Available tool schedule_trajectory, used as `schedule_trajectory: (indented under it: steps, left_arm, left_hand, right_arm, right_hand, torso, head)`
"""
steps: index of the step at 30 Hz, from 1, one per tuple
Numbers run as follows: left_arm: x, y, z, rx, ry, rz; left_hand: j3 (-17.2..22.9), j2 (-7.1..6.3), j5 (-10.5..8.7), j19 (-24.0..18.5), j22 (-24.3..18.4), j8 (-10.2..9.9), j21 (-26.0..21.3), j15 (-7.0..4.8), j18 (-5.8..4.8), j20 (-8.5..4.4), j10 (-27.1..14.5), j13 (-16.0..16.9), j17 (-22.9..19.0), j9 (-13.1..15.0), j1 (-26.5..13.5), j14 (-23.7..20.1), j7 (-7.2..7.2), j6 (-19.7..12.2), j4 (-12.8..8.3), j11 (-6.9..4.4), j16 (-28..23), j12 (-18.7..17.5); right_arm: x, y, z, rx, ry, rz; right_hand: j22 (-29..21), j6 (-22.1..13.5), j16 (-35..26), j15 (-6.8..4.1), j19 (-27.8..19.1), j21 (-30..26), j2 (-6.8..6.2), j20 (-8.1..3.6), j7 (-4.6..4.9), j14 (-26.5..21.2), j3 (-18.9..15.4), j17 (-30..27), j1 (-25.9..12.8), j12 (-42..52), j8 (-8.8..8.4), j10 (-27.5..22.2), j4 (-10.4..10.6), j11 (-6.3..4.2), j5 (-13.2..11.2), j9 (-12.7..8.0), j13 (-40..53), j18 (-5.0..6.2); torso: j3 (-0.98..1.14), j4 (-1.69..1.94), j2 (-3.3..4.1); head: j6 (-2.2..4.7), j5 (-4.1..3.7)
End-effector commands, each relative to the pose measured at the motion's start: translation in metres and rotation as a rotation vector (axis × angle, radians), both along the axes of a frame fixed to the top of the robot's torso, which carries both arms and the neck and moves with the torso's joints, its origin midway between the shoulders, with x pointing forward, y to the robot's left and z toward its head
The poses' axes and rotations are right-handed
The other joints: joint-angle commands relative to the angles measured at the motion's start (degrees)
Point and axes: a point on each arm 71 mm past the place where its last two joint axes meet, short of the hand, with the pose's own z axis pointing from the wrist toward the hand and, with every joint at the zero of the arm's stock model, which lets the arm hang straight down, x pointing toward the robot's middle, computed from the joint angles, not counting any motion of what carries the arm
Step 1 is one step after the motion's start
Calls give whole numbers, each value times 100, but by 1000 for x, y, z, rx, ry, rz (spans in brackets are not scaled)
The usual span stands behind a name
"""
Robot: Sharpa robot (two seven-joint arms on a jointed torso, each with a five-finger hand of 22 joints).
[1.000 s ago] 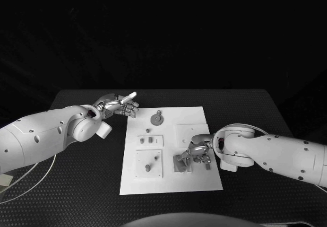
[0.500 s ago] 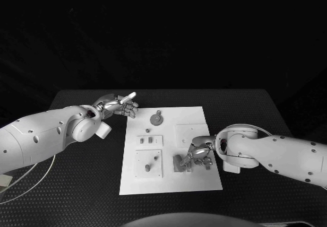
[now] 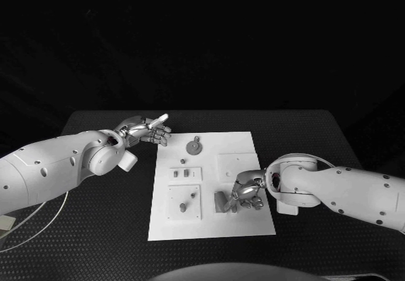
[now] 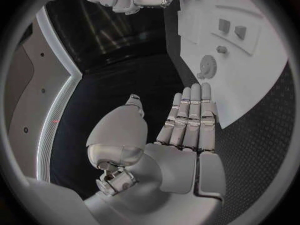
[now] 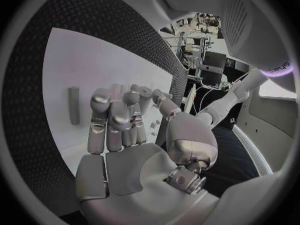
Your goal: Assemble the parts on the task board
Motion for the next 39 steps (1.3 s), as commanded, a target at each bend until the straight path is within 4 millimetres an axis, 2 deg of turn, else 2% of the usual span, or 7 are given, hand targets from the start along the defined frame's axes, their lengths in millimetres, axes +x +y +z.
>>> schedule_trajectory:
  steps: [1, 3, 9, 19, 30, 34, 39]
  left_arm:
    - [-1, -2, 1, -13, 4, -13]
    - [-1, -2, 1, -12, 5, -14]
    - [-1, -2, 0, -11, 12, -17]
    - [-1, -2, 0, -9, 17, -20]
    - [-1, -1, 0, -8, 20, -21]
    - [-1, -1, 0, -8, 21, -23]
    - [-1, -2, -1, -8, 24, -27]
  left_hand:
    - [-41, 13, -24, -12, -8, 29, -5, -5, 87, 12, -28, -6, 8, -8, 53, 39, 51, -33, -4, 2, -20, 1]
    - [-43, 16, -24, -12, -8, 30, -5, -5, 87, 12, -28, -6, 8, -8, 54, 40, 51, -32, -4, 2, -21, 1]
    - [-48, 20, -24, -12, -8, 30, -5, -5, 87, 13, -29, -6, 10, -9, 52, 40, 51, -33, -3, 2, -23, 1]
    - [-58, 26, -24, -14, -9, 29, -6, -4, 86, 13, -31, -7, 13, -10, 47, 39, 52, -34, -2, 3, -27, 0]
    - [-63, 31, -24, -14, -10, 29, -6, -4, 87, 13, -33, -8, 15, -11, 46, 38, 52, -36, -2, 3, -30, -1]
    - [-66, 31, -24, -15, -10, 28, -6, -4, 87, 14, -34, -8, 16, -12, 46, 38, 52, -36, -3, 3, -32, -1]
    - [-70, 31, -24, -16, -11, 28, -7, -3, 86, 14, -35, -8, 17, -12, 46, 38, 52, -37, -3, 4, -33, -1]
  right_arm:
    - [0, 3, -1, 13, 8, 7]
    - [0, 4, -1, 14, 4, 3]
    - [2, 7, -1, 21, -9, -5]
    - [3, 7, 0, 0, -41, 9]
    - [-2, 6, 4, 19, -64, 44]
    - [-4, 10, 6, 28, -92, 63]
    - [-6, 12, 6, 25, -93, 72]
  right_hand:
    - [95, 44, -7, -33, 20, 12, 151, 17, 15, 3, 22, -7, 108, 19, -21, 30, 12, -22, 20, 13, 7, 252]
    - [95, 58, -3, -33, 20, 14, 354, 36, 15, 3, -12, -6, 79, 20, -19, 40, 55, -23, 20, 20, 5, 252]
    - [99, 77, 5, -35, 1, 15, 715, 68, 10, -5, -91, -1, -29, 20, -24, 50, 129, -27, 20, 28, 5, 252]
    - [110, 89, 14, -40, -25, 34, 921, 74, 5, -16, -109, 6, -16, 25, -36, 54, 18, -32, 20, 35, 13, 252]
    - [92, 128, 23, -51, -8, 68, -188, 49, -8, -6, -184, 2, 381, 35, -39, 73, 5, -46, 19, 60, 22, 252]
    - [79, 189, 30, -64, 26, 63, -426, 49, -27, 12, -146, -3, 552, 53, -14, 110, 21, -61, 19, 86, 30, 252]
    - [73, 208, 36, -70, 46, 60, -555, 54, -34, 21, -129, -7, 647, 60, -8, 126, 40, -68, 19, 102, 34, 252]
  torso:
    - [3, -3, 0]
    - [3, -5, 0]
    - [6, -5, 1]
    - [6, -6, 0]
    - [6, -6, 0]
    - [7, -6, 1]
    - [7, -7, 1]
  head:
    - [-1, 4]
    - [-1, 5]
    - [-3, 4]
    - [-4, -5]
    - [-5, -4]
    - [-8, -6]
    - [-16, -3]
